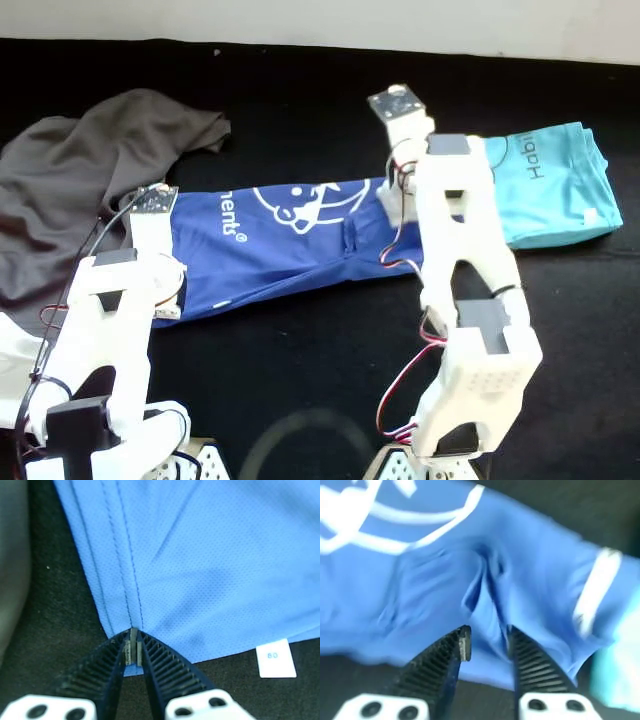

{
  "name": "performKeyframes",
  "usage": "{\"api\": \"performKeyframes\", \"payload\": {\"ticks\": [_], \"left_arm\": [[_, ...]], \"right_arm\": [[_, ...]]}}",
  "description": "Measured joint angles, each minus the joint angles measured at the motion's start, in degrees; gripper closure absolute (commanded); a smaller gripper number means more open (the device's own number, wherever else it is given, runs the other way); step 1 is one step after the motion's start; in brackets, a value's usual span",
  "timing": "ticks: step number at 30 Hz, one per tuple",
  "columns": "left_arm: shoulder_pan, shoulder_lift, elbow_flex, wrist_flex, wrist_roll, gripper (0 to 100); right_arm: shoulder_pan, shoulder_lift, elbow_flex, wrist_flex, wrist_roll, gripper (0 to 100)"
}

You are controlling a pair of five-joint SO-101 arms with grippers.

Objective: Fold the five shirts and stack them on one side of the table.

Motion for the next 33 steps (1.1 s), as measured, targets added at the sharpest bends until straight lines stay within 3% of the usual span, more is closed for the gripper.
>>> {"api": "performKeyframes", "payload": {"ticks": [11,24,30,33], "left_arm": [[0.00,0.00,0.00,0.00,0.00,99],[0.00,0.00,0.00,0.00,0.00,99],[0.00,0.00,0.00,0.00,0.00,99],[0.00,0.00,0.00,0.00,0.00,99]], "right_arm": [[-10.81,0.00,0.00,-2.11,-0.35,99.1],[1.32,0.00,0.00,-6.24,-0.35,98.5],[3.34,0.00,0.00,-6.95,-0.35,78.3],[5.71,0.00,0.00,-6.95,-0.35,77.1]]}}
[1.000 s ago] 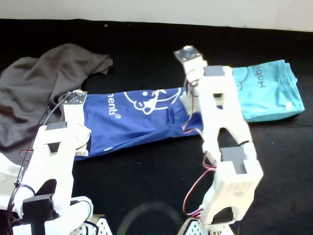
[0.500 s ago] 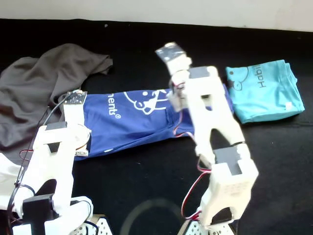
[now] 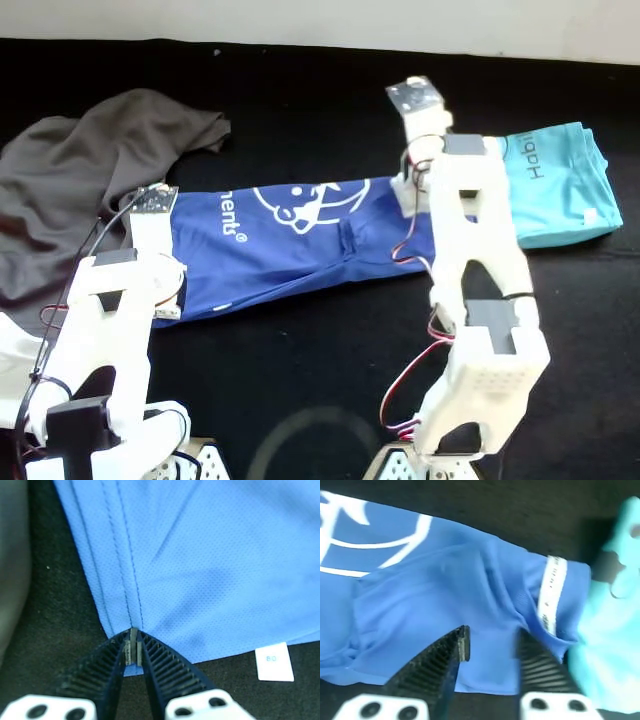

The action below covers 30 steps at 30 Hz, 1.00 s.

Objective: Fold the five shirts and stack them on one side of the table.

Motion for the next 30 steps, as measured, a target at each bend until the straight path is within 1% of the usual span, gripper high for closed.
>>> {"api": "performKeyframes", "payload": {"ticks": [5,6,7,9,10,12,15,24,28,30], "left_arm": [[0.00,0.00,0.00,0.00,0.00,99],[0.00,0.00,0.00,0.00,0.00,99],[0.00,0.00,0.00,0.00,0.00,99],[0.00,0.00,0.00,0.00,0.00,99],[0.00,0.00,0.00,0.00,0.00,99],[0.00,0.00,0.00,0.00,0.00,99],[0.00,0.00,0.00,0.00,0.00,99],[0.00,0.00,0.00,0.00,0.00,99],[0.00,0.00,0.00,0.00,0.00,99],[0.00,0.00,0.00,0.00,0.00,99]], "right_arm": [[6.86,-0.79,-2.64,1.58,0.00,77.3],[8.09,-0.79,-2.73,1.93,0.00,78.9],[8.97,-0.79,-2.73,3.08,0.00,82.8],[9.93,-0.79,-2.73,5.80,0.00,96.2],[10.02,-0.79,-2.73,7.12,0.00,99.8],[9.85,-0.79,-2.46,7.91,0.00,97.1],[9.76,-0.79,0.18,6.07,0.00,99.3],[7.03,-0.79,14.24,-10.29,0.00,99.2],[9.23,-0.79,19.08,-14.33,0.00,99.2],[11.16,-1.23,20.75,-14.95,2.02,99.2]]}}
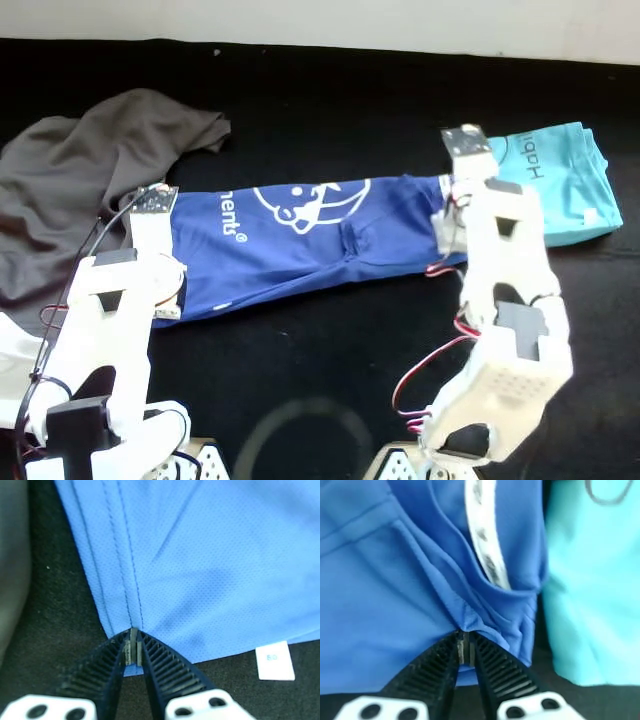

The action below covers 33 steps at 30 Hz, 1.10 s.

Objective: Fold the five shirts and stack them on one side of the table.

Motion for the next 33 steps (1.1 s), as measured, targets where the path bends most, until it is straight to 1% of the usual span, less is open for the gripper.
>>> {"api": "performKeyframes", "payload": {"ticks": [3,8,13,16,20,22,25,26,28,33], "left_arm": [[0.00,0.00,0.00,0.00,0.00,99],[0.00,0.00,0.00,0.00,0.00,99],[0.00,0.09,-1.32,0.88,0.00,99],[0.00,-1.41,-5.63,6.86,0.00,99],[0.00,-6.77,-14.07,16.53,0.00,99],[0.00,-8.97,-17.32,18.99,0.00,96],[-0.44,-9.32,-19.43,19.87,0.00,86],[-0.88,-8.70,-19.78,19.96,0.00,84],[-2.02,-6.33,-20.48,19.69,0.00,80],[-4.66,4.57,-23.82,15.03,0.00,80]], "right_arm": [[1.93,-0.88,1.85,-0.18,2.55,99.2],[2.20,-3.16,2.20,2.29,3.16,99.2],[-0.53,-13.89,2.90,8.44,3.16,99.2],[-1.76,-24.26,2.99,11.96,3.16,99.2],[-1.76,-36.31,4.13,15.38,3.16,98.2],[-1.76,-40.62,5.98,17.76,3.16,93.3],[-1.76,-45.89,9.67,22.24,3.16,83.2],[-1.76,-47.56,11.43,23.38,3.16,81.7],[-1.76,-51.25,15.21,24.44,3.16,81.7],[-1.76,-63.12,26.29,24.53,3.52,81.9]]}}
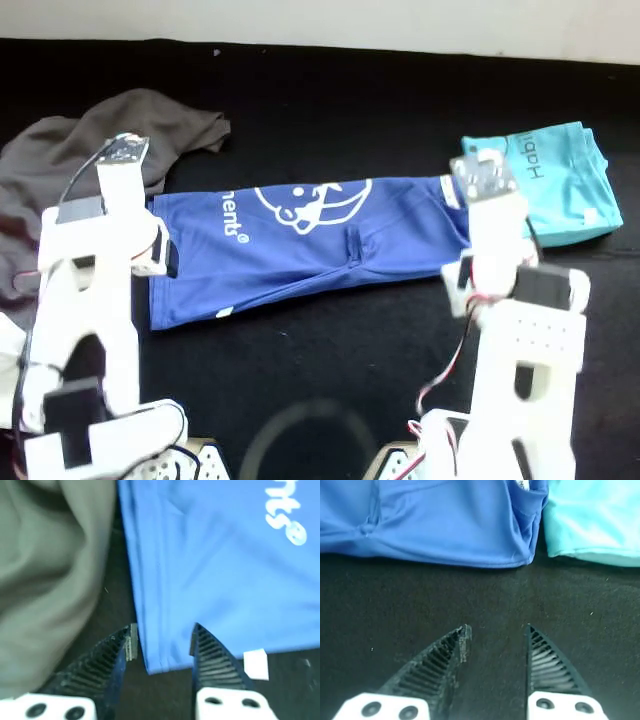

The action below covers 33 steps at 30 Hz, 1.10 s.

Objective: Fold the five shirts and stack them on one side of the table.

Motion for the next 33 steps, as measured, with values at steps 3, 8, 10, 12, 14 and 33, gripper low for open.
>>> {"api": "performKeyframes", "payload": {"ticks": [3,8,10,12,14,33], "left_arm": [[-2.37,6.68,-3.60,-1.14,0.00,80],[-2.46,16.70,-8.88,-1.14,0.00,80],[-2.02,19.96,-10.73,-1.32,0.00,80],[-1.76,22.51,-12.48,-1.32,-0.09,80],[-1.76,24.44,-14.15,-1.23,-0.09,80],[-5.80,28.31,-21.80,2.29,-7.03,99]], "right_arm": [[-0.09,-7.91,5.45,0.09,0.00,81.9],[-0.09,-17.76,15.30,-4.57,0.00,81.9],[-0.09,-19.96,19.52,-6.24,0.00,81.9],[-0.09,-20.84,22.77,-7.21,0.00,81.9],[-0.09,-20.92,25.49,-8.35,0.00,81.9],[9.23,-21.45,49.49,-28.92,0.00,83.6]]}}
